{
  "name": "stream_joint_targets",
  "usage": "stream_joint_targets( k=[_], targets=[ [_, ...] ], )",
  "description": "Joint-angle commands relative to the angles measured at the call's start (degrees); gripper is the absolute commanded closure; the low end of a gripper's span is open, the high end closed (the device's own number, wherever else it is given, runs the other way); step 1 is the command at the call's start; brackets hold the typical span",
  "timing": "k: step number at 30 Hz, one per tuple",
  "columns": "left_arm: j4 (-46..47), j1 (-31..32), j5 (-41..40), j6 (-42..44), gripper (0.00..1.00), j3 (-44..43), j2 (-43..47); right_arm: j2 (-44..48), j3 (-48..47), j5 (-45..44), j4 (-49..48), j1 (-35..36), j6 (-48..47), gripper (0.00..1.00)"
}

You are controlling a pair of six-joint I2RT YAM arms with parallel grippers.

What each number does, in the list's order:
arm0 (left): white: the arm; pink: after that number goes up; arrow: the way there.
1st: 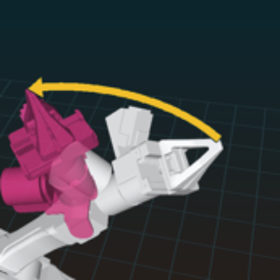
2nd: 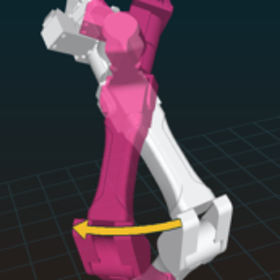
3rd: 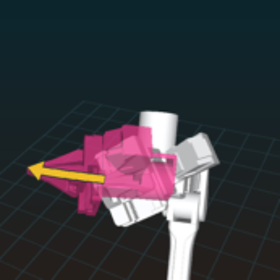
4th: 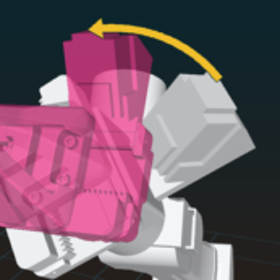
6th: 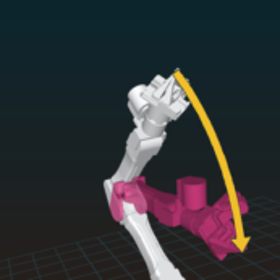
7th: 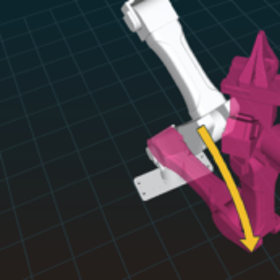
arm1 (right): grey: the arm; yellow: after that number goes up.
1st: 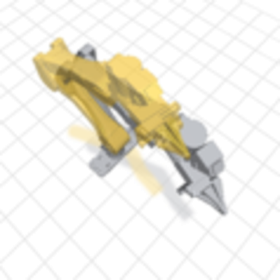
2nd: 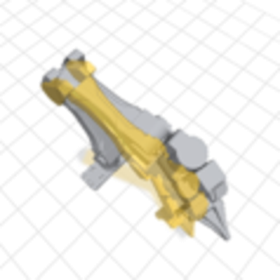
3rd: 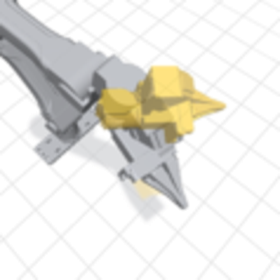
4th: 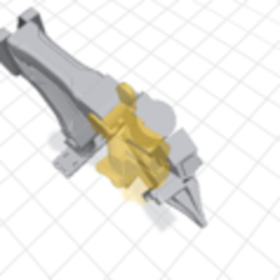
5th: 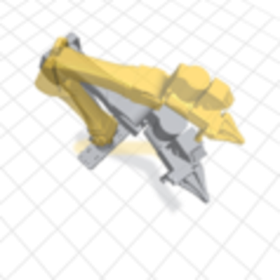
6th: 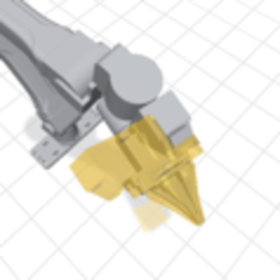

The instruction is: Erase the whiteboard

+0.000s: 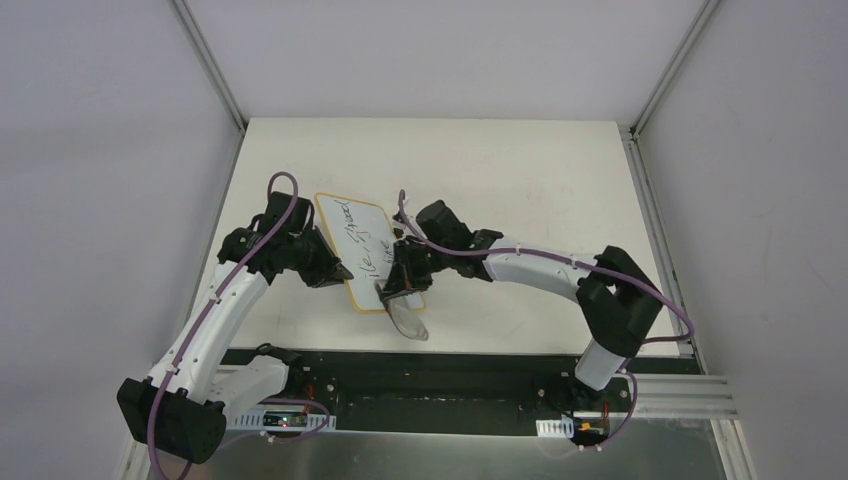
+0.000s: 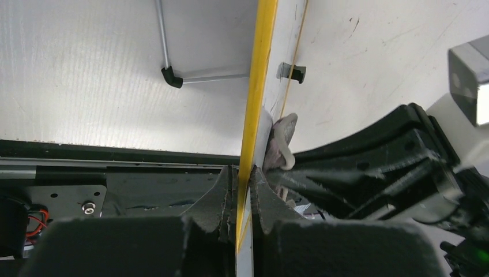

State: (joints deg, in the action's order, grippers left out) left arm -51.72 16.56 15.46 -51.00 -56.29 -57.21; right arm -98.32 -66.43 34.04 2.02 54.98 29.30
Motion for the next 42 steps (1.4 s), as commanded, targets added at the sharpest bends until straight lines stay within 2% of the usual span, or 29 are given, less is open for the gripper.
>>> stream_joint_targets(
  k=[1,4,8,17,20,22,26,31,37,42],
  targets=[
    [-0.1,0.6,0.0,-1.7,1.00,-0.5,-0.4,0.2,8.3,-6.2,6.5,-0.8,-2.9,1.00],
    [-0.2,0.6,-0.1,-1.5,1.00,-0.4,-0.4,0.6,10.0,-7.3,7.2,-1.0,-4.0,1.00],
    [-0.2,0.6,0.0,-1.7,1.00,0.0,-0.3,0.4,7.6,-7.3,7.8,-0.7,-4.4,1.00],
    [0.0,0.6,0.2,-1.9,1.00,0.7,-0.4,-2.0,-10.9,-3.9,12.6,4.4,-6.2,1.00],
    [-0.2,0.6,0.9,-1.5,1.00,0.5,-0.9,-2.6,-14.4,-1.6,10.8,5.7,-5.0,1.00],
    [-0.5,0.6,0.7,-1.1,1.00,0.4,-1.0,-2.9,-15.0,-1.2,7.3,5.6,-2.8,1.00],
    [-2.3,0.5,-0.1,0.0,1.00,-0.4,-1.2,-5.1,-15.8,-2.3,6.4,4.6,-1.2,1.00],
    [-4.4,0.3,-0.8,1.4,1.00,-1.3,-1.3,-6.3,-6.6,0.4,0.5,-2.5,3.6,1.00],
    [-7.2,0.1,-2.0,4.8,1.00,-2.7,-2.3,-9.2,-1.6,2.0,5.2,-8.3,-2.4,1.00],
    [-8.6,0.1,-2.0,7.0,1.00,-2.7,-3.1,-10.4,-8.6,2.1,9.8,-6.4,-5.5,1.00]
  ],
)
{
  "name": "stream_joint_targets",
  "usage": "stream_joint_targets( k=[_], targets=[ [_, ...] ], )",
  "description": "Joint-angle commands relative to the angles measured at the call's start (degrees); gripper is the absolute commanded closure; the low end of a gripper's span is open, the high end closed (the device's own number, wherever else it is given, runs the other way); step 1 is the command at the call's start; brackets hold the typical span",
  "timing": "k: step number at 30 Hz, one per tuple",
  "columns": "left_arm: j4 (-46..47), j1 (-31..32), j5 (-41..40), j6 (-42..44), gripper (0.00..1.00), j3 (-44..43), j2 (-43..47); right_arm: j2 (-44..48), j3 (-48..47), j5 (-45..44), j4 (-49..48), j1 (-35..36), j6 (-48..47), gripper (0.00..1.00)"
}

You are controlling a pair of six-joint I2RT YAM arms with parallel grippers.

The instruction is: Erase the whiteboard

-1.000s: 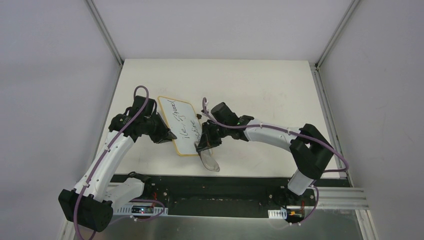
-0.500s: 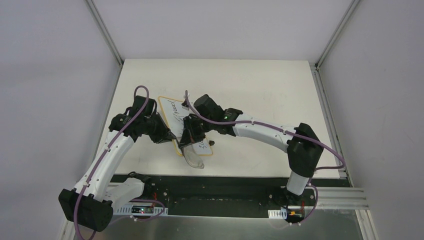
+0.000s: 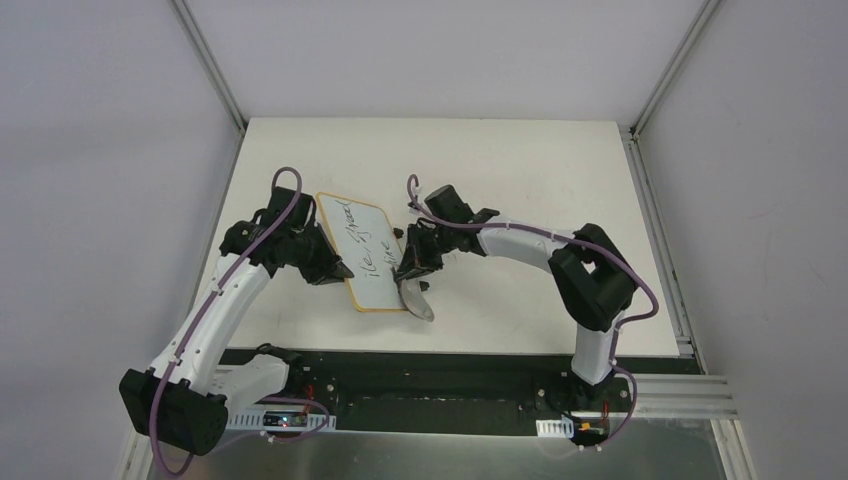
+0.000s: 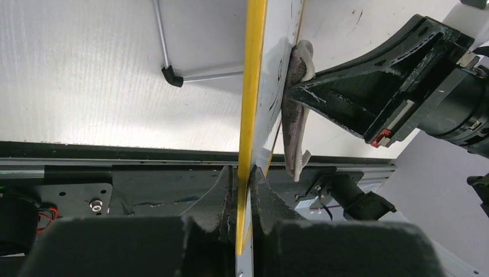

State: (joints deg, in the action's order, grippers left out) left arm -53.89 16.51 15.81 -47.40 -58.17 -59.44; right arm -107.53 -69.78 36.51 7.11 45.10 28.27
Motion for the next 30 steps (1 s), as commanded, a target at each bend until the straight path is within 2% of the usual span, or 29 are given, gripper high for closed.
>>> stream_joint_targets(
  k=[1,9,13,16,22,27,30],
  targets=[
    [-6.3,0.2,-2.3,3.5,1.00,-0.8,-0.8,-1.5,-7.6,-0.3,5.5,4.6,-4.5,1.00],
    [-5.9,0.1,-0.6,4.1,1.00,-0.6,-0.9,-3.9,-23.4,4.2,3.2,10.4,1.4,1.00],
    [-5.1,0.1,-0.3,3.7,1.00,0.1,0.3,-4.1,-19.7,5.8,-4.5,9.1,7.6,1.00],
    [-5.3,0.1,-0.1,4.3,1.00,-0.1,-0.3,-4.3,-13.4,5.7,-9.9,6.2,11.6,1.00],
    [-4.9,0.1,0.4,5.0,1.00,0.1,-1.0,-4.3,-0.6,1.0,-9.2,1.1,6.7,1.00],
    [-4.0,0.1,0.4,4.1,1.00,1.4,-1.1,-4.7,-4.4,-1.6,-1.3,1.8,0.9,1.00],
    [-2.4,0.2,1.2,3.1,1.00,2.0,-1.3,-5.1,-11.9,-1.4,2.2,3.4,1.9,1.00]
  ],
)
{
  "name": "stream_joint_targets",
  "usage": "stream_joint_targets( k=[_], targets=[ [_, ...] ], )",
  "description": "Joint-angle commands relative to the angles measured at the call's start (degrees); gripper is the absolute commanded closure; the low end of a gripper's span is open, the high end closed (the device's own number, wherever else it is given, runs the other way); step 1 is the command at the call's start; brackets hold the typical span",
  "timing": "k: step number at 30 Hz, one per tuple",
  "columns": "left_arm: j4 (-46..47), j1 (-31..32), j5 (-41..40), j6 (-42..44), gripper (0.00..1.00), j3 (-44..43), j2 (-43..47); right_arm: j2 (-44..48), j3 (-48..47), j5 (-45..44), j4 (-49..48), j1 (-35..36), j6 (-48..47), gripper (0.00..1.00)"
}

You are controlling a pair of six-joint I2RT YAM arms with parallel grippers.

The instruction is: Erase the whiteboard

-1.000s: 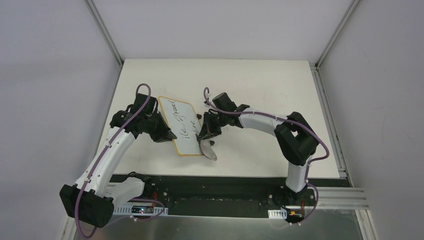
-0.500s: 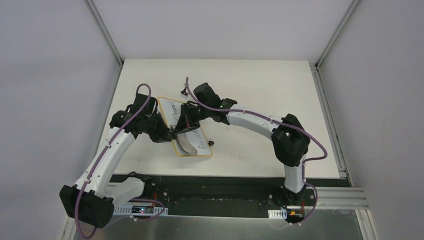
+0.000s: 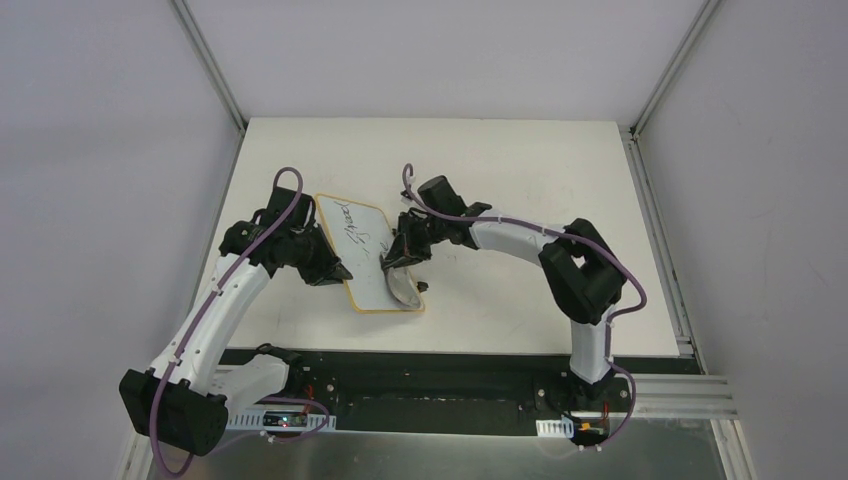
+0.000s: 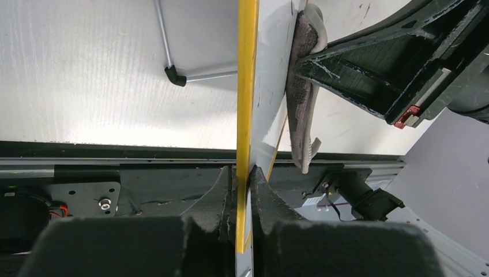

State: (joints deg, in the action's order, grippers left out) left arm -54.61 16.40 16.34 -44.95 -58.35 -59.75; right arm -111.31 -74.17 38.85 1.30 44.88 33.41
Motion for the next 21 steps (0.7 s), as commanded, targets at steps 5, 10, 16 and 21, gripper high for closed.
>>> stream_joint_targets(
  k=[5,10,16,21],
  targets=[
    [-1.7,0.2,0.5,1.1,1.00,1.3,-1.2,-3.7,-21.8,-1.0,8.2,7.6,2.2,1.00],
    [-2.7,0.3,-0.4,1.6,1.00,0.2,-1.8,-7.9,-22.6,3.9,-0.1,7.4,11.3,1.00],
    [-2.7,0.3,-0.6,1.4,1.00,0.0,-1.4,-8.4,-11.0,0.1,0.8,2.0,7.3,1.00],
    [-2.5,0.2,-0.4,1.5,1.00,0.9,-1.0,-9.6,-6.2,-2.8,4.7,-1.0,1.9,1.00]
  ],
)
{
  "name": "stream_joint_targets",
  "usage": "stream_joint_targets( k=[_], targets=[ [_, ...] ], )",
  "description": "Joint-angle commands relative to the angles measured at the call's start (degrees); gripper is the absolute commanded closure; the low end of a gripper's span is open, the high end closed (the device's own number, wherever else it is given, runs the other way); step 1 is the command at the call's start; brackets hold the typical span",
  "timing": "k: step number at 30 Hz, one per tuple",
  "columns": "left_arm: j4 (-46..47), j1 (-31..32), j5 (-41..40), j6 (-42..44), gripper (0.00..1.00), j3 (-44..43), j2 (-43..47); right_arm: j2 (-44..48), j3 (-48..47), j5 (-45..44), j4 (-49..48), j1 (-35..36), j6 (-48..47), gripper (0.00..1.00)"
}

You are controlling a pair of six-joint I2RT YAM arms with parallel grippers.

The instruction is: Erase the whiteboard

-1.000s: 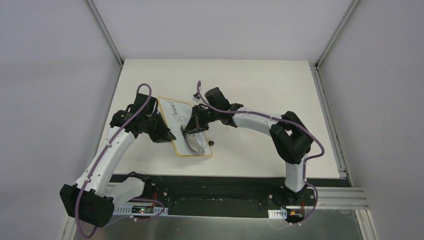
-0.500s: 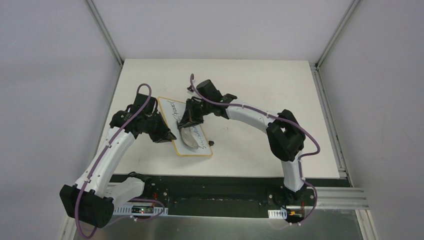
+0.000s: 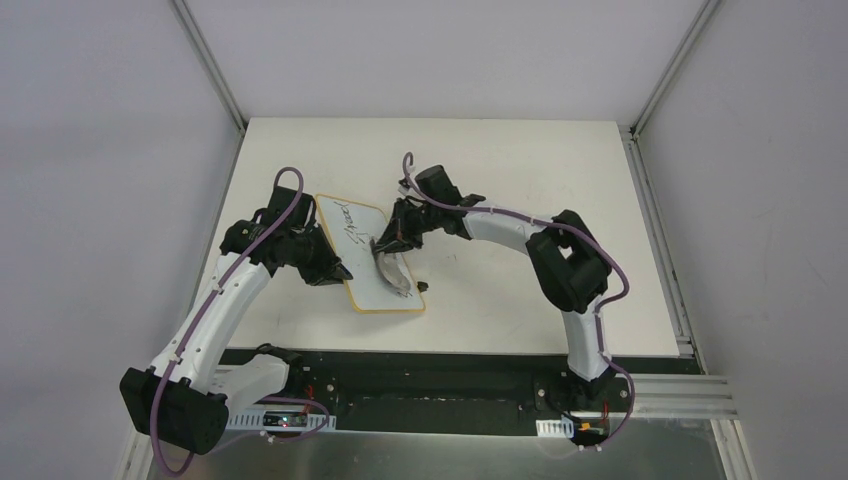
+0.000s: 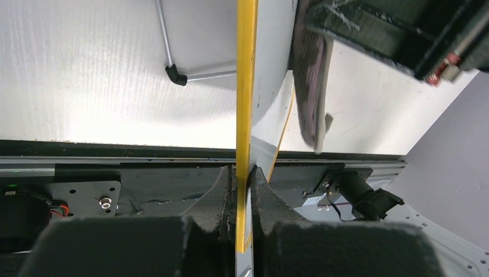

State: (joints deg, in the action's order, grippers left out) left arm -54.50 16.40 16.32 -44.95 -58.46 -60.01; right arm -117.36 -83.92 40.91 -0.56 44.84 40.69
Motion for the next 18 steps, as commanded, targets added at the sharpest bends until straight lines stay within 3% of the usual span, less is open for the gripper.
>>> stream_joint_targets(
  k=[1,5,12,18],
  targets=[
    [-2.6,0.3,-0.2,1.4,1.00,1.3,-0.7,-3.6,3.0,-5.3,7.9,-0.9,-6.7,1.00],
    [-2.3,0.2,-0.1,1.3,1.00,1.8,-0.5,-3.3,-3.7,-6.2,12.7,0.6,-8.1,1.00],
    [-2.6,0.2,-0.2,1.5,1.00,0.9,-1.0,-7.2,-28.4,-3.9,18.4,7.4,-6.0,1.00],
    [-3.0,0.3,-0.4,1.6,1.00,0.1,-1.3,-11.2,-23.3,0.7,7.8,6.8,2.5,1.00]
  ],
)
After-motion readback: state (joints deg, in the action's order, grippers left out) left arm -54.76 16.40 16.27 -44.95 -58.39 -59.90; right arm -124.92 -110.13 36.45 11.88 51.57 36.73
